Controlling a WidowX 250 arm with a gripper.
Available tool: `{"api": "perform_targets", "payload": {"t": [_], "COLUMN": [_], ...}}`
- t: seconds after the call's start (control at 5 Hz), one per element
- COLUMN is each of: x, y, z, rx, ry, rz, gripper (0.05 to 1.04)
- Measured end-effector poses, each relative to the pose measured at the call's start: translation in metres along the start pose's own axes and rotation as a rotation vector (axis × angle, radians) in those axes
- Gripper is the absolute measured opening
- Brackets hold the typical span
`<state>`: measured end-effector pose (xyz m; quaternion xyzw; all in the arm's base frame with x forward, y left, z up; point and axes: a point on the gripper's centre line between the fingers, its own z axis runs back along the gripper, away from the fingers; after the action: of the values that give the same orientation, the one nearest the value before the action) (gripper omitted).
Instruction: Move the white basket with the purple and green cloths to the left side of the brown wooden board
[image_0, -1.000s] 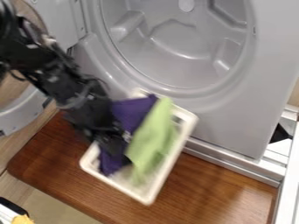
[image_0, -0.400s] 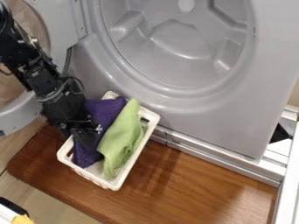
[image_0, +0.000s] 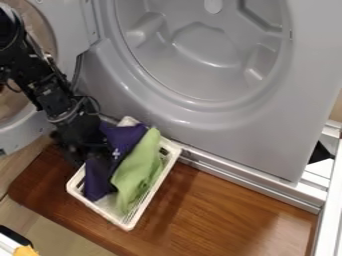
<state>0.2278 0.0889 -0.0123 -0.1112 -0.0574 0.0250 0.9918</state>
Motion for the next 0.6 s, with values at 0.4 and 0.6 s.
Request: {"api": "perform_targets", "payload": {"t": [0.4, 0.6], "x": [0.0, 0.001], "y": [0.0017, 0.0007], "z": [-0.005, -0.0051], "rx": [0.012, 0.018], "ry": [0.026, 0.03], "rz": [0.016, 0.022], "gripper": [1.012, 1.007]}}
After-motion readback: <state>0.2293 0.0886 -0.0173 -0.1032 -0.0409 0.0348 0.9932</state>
